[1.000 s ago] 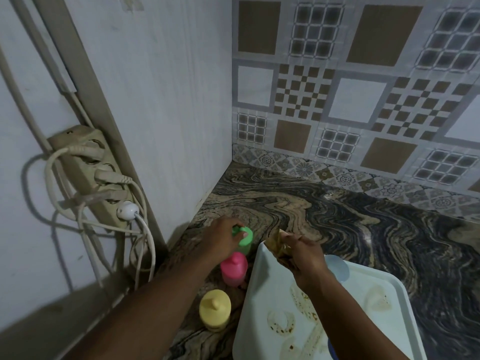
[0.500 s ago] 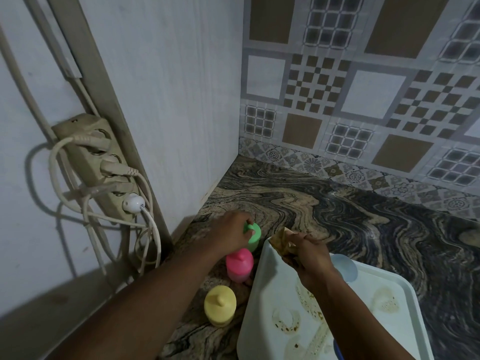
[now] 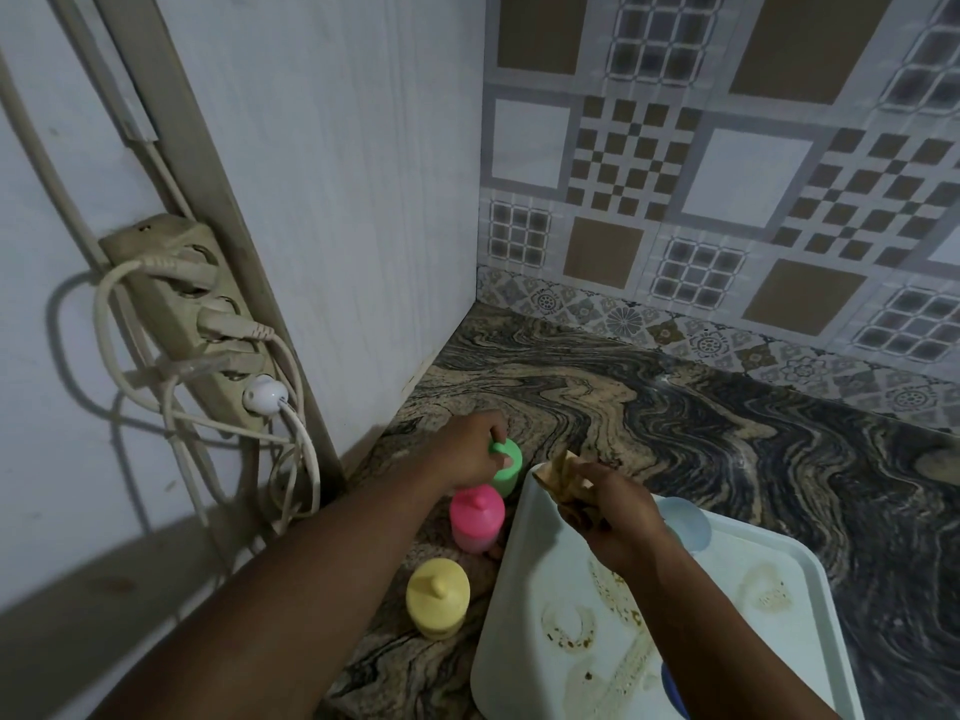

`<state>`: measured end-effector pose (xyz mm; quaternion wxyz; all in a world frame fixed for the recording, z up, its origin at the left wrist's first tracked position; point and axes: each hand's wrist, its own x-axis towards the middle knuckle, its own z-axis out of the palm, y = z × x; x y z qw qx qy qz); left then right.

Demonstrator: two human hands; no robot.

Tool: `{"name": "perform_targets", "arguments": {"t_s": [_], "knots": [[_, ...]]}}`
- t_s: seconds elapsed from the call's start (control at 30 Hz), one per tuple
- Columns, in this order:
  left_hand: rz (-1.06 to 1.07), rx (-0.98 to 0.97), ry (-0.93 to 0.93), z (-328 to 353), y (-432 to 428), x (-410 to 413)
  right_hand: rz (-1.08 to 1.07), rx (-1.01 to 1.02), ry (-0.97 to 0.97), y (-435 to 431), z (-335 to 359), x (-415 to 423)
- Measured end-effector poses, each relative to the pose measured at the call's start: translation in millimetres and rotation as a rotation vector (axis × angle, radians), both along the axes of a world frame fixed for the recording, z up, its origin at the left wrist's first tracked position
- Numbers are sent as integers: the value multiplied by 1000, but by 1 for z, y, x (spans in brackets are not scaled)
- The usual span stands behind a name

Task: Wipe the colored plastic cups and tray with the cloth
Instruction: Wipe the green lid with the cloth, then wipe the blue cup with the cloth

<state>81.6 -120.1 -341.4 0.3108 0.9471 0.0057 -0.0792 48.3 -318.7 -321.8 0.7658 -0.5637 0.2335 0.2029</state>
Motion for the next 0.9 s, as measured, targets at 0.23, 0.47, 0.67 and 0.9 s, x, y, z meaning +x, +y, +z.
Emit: {"name": "perform_targets", "arguments": {"t_s": [0.23,0.47,0.67,0.9], "knots": [[-60,123,96,10,-9,14,-176,407,132,-40,18,10],[-301,57,-142,29,-100,-5,-331,657,5,-123,23,-6],[-517,301,-82,9,-178,-29,-293,500,-31,-170,6,-38],[-380,287,-46,-3,-206,-30,-254,415,77,-222,-8,-58]]}}
